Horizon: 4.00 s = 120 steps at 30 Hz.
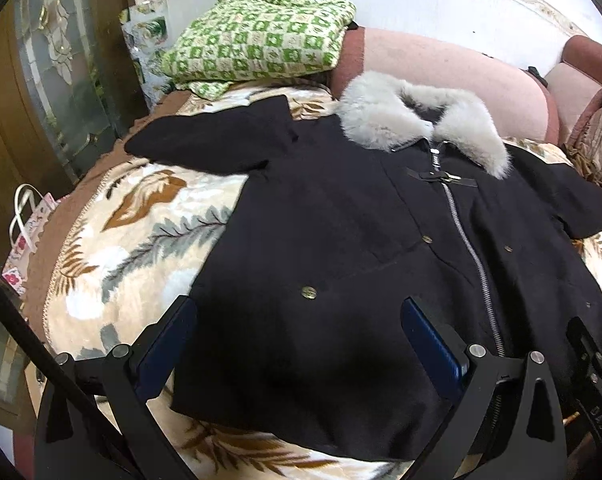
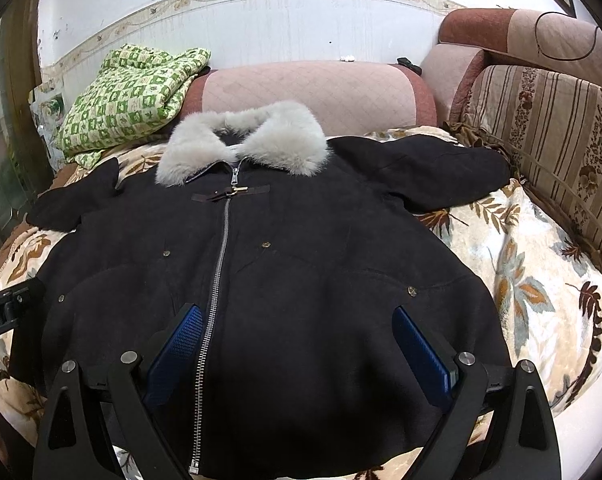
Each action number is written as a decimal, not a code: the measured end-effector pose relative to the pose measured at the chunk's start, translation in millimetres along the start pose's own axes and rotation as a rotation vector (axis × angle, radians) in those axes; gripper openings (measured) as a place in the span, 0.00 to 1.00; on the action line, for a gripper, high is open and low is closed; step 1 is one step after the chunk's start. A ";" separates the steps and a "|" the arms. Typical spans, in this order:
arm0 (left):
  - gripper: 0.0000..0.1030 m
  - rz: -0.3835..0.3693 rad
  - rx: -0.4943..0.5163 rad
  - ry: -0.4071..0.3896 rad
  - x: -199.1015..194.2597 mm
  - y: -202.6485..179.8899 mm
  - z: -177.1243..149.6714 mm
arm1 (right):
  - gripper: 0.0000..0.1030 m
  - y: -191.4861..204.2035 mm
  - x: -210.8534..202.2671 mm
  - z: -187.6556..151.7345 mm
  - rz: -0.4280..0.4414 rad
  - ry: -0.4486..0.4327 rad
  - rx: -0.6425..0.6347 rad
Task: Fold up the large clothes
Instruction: 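Grasp the coat sleeve cuff with the left gripper and lift it, then fold the held sleeve across the coat body and open the left gripper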
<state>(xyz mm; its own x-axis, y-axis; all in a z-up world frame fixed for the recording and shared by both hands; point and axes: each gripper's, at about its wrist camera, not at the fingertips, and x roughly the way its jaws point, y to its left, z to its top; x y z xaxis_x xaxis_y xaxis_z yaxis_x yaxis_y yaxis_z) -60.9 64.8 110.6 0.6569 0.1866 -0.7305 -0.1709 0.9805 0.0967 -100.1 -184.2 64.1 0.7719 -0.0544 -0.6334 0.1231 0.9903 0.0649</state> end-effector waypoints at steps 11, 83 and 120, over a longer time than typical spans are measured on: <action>0.98 0.026 -0.044 0.013 16.9 31.4 7.3 | 0.95 20.8 5.3 3.9 0.005 0.023 -0.057; 0.73 -0.479 -0.946 0.117 307.2 382.5 167.4 | 0.94 27.8 91.8 0.0 -0.085 0.164 -0.210; 0.21 -0.685 -0.061 0.030 102.3 -35.5 231.2 | 0.81 -48.0 59.9 63.2 0.026 0.004 0.073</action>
<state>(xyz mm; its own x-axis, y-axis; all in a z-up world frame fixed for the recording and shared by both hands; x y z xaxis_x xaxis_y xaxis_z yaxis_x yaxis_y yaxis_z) 182.1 63.2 188.7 0.6108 -0.4770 -0.6320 0.2342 0.8713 -0.4312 -20.3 -243.0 71.9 0.7732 -0.0282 -0.6335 0.1480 0.9795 0.1370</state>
